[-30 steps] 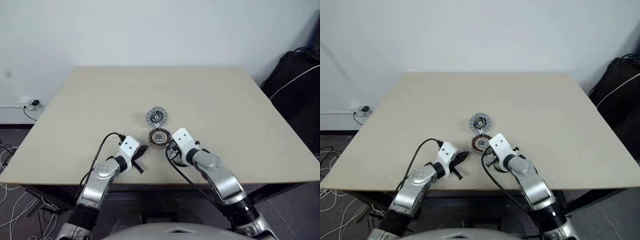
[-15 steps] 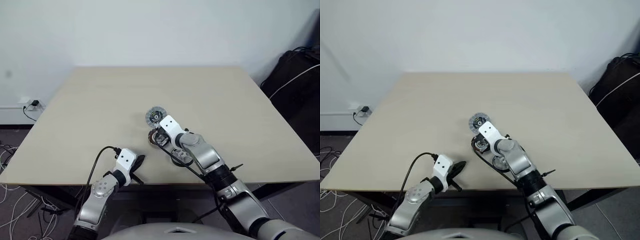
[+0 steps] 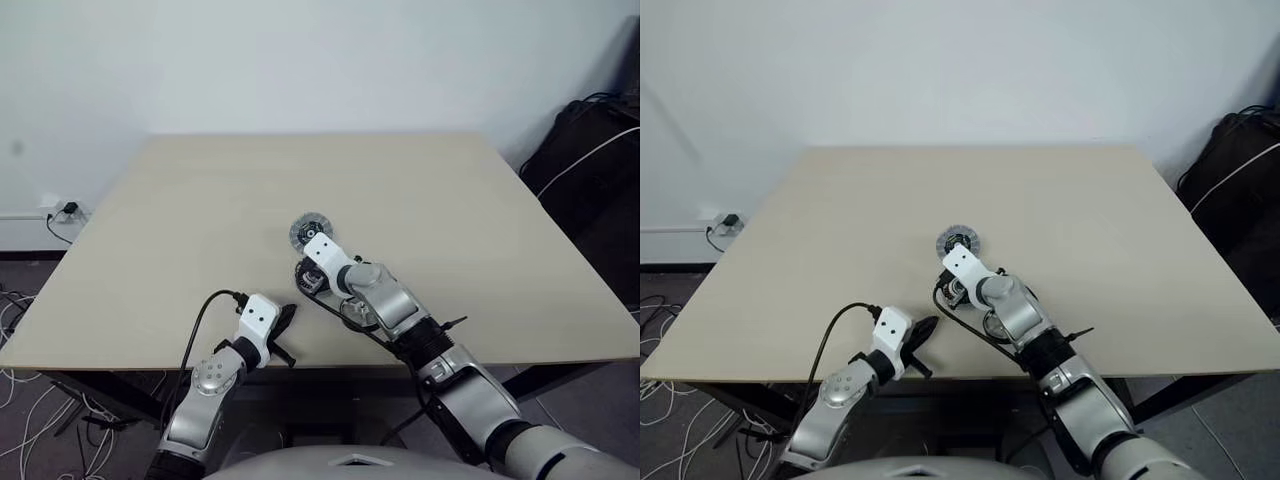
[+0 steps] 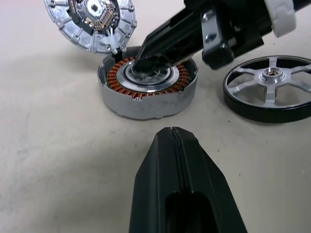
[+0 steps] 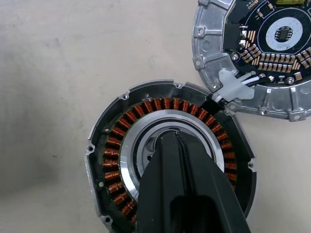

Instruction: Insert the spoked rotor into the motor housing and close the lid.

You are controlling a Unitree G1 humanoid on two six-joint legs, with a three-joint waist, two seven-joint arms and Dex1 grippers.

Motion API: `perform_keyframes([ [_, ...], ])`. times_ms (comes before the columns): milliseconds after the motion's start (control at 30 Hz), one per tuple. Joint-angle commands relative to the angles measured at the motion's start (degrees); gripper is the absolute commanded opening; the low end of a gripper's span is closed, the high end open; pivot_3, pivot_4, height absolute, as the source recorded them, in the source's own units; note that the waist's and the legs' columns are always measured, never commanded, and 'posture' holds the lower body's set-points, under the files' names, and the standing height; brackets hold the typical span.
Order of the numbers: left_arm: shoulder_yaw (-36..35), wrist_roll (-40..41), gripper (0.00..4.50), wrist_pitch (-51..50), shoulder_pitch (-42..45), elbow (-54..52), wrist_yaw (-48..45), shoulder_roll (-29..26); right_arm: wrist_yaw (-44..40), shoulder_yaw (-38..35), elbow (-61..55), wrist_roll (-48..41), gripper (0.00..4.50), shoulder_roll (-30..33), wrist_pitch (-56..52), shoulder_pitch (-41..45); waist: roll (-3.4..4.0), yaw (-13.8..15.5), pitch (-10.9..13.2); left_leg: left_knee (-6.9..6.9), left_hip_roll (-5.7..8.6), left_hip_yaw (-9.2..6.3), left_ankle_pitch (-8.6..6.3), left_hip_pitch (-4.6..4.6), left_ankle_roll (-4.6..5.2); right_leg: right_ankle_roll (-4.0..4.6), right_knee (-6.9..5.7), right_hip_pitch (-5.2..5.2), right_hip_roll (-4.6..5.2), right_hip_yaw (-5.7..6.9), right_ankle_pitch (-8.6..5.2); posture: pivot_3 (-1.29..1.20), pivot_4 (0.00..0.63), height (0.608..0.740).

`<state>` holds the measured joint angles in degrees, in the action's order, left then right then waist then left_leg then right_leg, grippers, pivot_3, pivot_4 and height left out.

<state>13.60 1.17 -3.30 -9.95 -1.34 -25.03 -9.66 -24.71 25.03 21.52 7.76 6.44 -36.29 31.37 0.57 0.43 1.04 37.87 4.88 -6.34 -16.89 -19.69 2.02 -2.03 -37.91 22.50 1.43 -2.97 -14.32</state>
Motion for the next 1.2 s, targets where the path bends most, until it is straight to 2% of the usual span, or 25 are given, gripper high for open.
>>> perform_keyframes([
  [33,0.13,0.34,0.00,1.21,0.96,-1.10,0.05,0.15,-1.01,-0.10,-0.56,0.65,0.02,0.45,0.78,1.04,0.00,-0.12,0.00,0.00,0.00,0.00,0.00,0.00,0.00,0.00,0.00,0.00,0.00,0.00,0.00,0.00,0.000,0.740],
  [500,0.79,0.25,0.00,0.88,1.83,-0.02,-0.40,0.32,-4.39,0.61,-6.30,2.03,0.02,5.29,-0.97,-1.09,0.03,-0.26,-0.02,0.00,0.01,-0.03,0.00,-0.01,0.01,0.00,0.03,-0.02,0.01,0.01,0.00,0.00,0.000,0.740],
  [1200,0.91,0.39,0.00,1.45,1.78,1.30,-0.68,0.51,-0.86,0.27,-3.65,2.20,0.02,-0.26,2.93,-1.07,0.05,-1.07,0.00,-0.02,0.00,-0.04,0.01,-0.01,0.01,0.00,0.03,0.00,0.00,0.01,-0.01,0.00,0.000,0.740],
])
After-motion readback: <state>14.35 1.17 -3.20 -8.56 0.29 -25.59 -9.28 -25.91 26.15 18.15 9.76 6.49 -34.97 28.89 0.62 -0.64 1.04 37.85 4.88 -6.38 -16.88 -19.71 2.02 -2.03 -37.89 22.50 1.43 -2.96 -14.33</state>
